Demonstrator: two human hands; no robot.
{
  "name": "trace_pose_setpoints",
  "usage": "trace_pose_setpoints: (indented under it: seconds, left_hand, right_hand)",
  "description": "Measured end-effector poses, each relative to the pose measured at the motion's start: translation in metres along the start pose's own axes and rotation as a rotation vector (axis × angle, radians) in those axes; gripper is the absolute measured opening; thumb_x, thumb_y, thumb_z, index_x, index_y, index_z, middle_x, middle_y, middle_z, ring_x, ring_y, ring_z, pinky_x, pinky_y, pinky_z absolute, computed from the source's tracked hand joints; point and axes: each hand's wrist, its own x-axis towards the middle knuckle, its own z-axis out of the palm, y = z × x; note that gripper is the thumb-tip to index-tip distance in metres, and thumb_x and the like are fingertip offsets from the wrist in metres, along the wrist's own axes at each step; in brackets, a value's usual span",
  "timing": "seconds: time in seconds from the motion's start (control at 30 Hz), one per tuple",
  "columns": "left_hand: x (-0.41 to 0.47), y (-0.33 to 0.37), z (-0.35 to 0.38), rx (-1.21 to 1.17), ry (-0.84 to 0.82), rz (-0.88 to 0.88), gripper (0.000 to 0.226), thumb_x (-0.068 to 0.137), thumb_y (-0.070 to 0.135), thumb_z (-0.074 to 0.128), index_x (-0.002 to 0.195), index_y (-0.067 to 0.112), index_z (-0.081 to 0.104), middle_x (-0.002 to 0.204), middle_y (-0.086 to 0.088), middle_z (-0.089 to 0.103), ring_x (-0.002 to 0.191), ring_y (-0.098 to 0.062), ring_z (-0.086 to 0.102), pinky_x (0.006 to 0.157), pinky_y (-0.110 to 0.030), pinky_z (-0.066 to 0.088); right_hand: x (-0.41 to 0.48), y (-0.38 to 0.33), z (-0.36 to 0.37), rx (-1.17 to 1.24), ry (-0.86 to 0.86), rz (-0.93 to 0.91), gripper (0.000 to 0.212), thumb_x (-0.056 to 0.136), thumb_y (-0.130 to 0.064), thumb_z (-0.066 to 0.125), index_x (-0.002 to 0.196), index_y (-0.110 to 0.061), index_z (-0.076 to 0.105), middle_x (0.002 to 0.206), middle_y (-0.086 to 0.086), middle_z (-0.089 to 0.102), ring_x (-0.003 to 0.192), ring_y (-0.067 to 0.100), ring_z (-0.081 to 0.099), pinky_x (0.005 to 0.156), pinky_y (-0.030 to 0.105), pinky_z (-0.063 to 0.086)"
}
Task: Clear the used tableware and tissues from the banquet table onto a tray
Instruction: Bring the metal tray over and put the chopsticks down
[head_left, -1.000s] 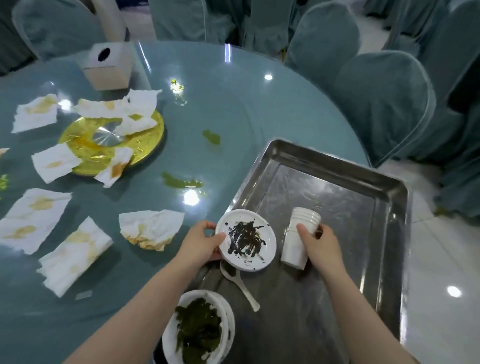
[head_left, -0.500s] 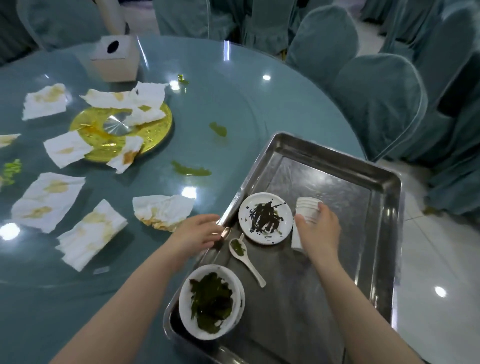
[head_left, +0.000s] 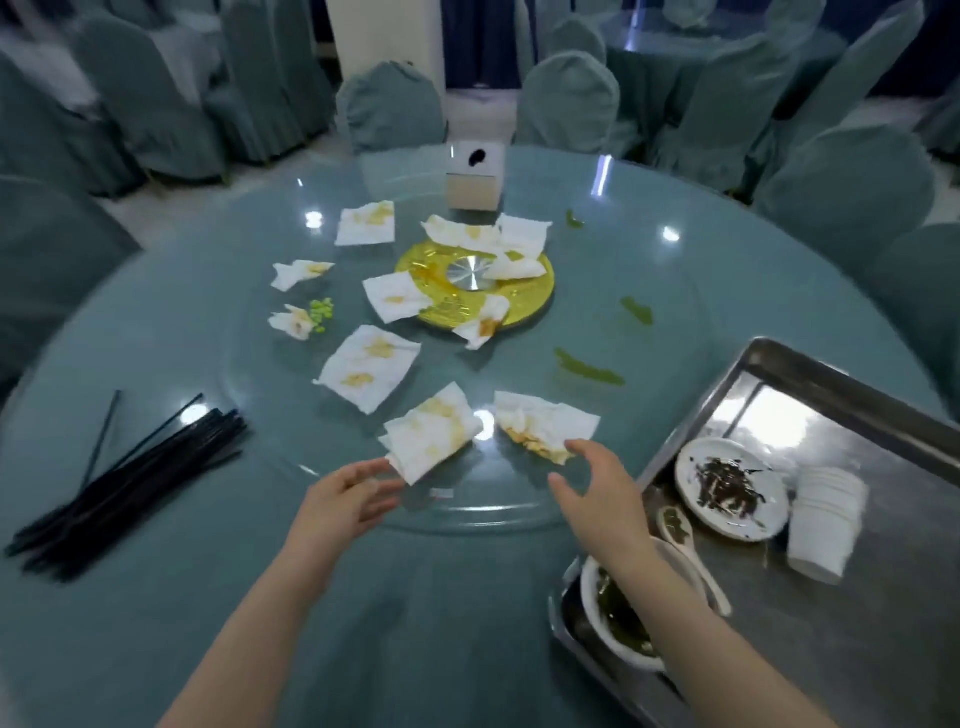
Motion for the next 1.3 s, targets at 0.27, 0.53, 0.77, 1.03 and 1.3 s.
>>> trace_pose_setpoints:
  seconds: [0.27, 0.53, 0.77, 1.03, 1.3]
  left_hand:
    - [0.034, -0.029, -0.136, 0.016, 0.148, 0.033, 0.022, 0.095, 0.003, 0.049, 0.109, 0.016, 0.060, 0.098, -0.006, 0.072, 0.088, -0.018, 0.067, 0.074, -0.024, 0.048]
    - [0.087, -0.066, -0.254, 0.630, 0.355, 0.105, 0.091, 0.074, 0.028, 0.080, 0.149, 0.019, 0.028, 0.151, -0.006, 0.034, 0.140, -0.023, 0.031, 0.110, -0.037, 0.031]
    - [0.147, -0.077, -0.312, 0.950, 0.345, -0.101, 0.132, 0.065, 0.062, 0.075, 0.150, 0.020, -0.017, 0.157, -0.023, -0.015, 0.146, -0.034, -0.012, 0.118, -0.045, 0.002]
    - [0.168, -0.094, -0.325, 1.196, 0.253, -0.137, 0.122, 0.066, 0.085, 0.050, 0.149, 0.029, -0.019, 0.158, -0.021, -0.008, 0.146, -0.037, -0.004, 0.116, -0.051, 0.001]
    - [0.144, -0.113, -0.302, 1.249, 0.438, 0.214, 0.071, 0.092, 0.042, 0.055, 0.149, 0.009, 0.029, 0.133, -0.026, 0.047, 0.118, -0.041, 0.046, 0.095, -0.049, 0.038]
  right_hand:
    - [0.010, -0.089, 0.116, -0.078, -0.167, -0.089, 0.041, 0.089, -0.027, 0.062, 0.129, -0.020, 0.054, 0.133, -0.009, 0.053, 0.124, 0.010, 0.046, 0.096, 0.016, 0.030]
    - [0.032, -0.134, 0.203, -0.345, -0.376, -0.118, 0.051, 0.093, -0.033, 0.055, 0.141, -0.020, 0.041, 0.148, -0.002, 0.039, 0.135, 0.013, 0.036, 0.105, 0.025, 0.031]
    - [0.055, -0.135, 0.228, -0.544, -0.440, -0.135, 0.067, 0.096, -0.041, 0.048, 0.153, -0.025, 0.016, 0.162, -0.008, 0.006, 0.148, 0.012, 0.003, 0.116, 0.028, 0.017]
    - [0.057, -0.119, 0.230, -0.551, -0.406, -0.140, 0.065, 0.096, -0.043, 0.048, 0.152, -0.031, 0.020, 0.160, -0.015, 0.009, 0.148, 0.008, 0.007, 0.115, 0.030, 0.023]
    - [0.051, -0.117, 0.234, -0.538, -0.364, -0.123, 0.064, 0.096, -0.039, 0.047, 0.153, -0.028, 0.019, 0.161, -0.011, 0.009, 0.148, 0.012, 0.006, 0.115, 0.029, 0.019]
